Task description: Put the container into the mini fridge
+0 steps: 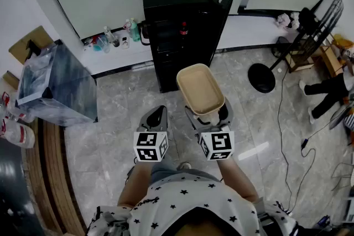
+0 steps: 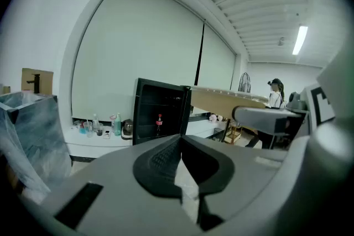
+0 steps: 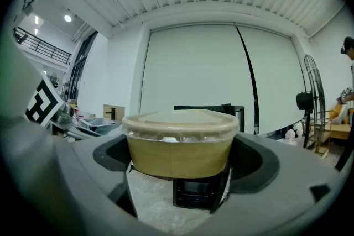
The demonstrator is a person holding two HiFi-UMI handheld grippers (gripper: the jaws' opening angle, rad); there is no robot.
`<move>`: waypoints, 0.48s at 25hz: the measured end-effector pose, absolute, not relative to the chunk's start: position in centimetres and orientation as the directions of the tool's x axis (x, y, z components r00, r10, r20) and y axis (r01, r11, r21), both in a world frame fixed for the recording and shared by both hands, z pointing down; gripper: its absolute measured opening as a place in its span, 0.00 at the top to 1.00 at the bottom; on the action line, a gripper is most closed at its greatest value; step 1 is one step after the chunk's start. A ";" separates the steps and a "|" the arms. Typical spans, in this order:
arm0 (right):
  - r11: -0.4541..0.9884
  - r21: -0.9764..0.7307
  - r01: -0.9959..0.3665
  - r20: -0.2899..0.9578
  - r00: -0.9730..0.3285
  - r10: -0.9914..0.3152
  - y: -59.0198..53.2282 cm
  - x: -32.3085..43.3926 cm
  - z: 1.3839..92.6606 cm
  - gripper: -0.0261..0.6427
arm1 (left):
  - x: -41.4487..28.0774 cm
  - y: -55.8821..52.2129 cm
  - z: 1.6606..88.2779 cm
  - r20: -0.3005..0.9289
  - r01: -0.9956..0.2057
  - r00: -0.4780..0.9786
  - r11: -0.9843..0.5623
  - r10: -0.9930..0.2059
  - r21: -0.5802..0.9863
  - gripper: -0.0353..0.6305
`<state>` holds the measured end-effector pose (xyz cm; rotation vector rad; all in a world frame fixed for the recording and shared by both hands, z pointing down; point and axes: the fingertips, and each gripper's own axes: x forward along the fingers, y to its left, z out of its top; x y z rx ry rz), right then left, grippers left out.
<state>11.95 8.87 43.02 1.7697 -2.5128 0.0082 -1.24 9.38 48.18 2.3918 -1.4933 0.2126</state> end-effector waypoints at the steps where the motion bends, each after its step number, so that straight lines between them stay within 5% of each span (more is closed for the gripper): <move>1: 0.337 0.037 -0.941 0.058 -0.334 -0.941 9.9 12.1 42.9 0.18 | -1.0 10.3 47.8 0.279 -0.893 0.449 -0.414 -0.849 0.180 0.93; 12: 0.313 0.024 -0.949 0.030 -0.312 -0.949 15.0 11.7 41.4 0.18 | -1.7 15.4 46.3 0.257 -0.877 0.480 -0.452 -0.839 0.162 0.93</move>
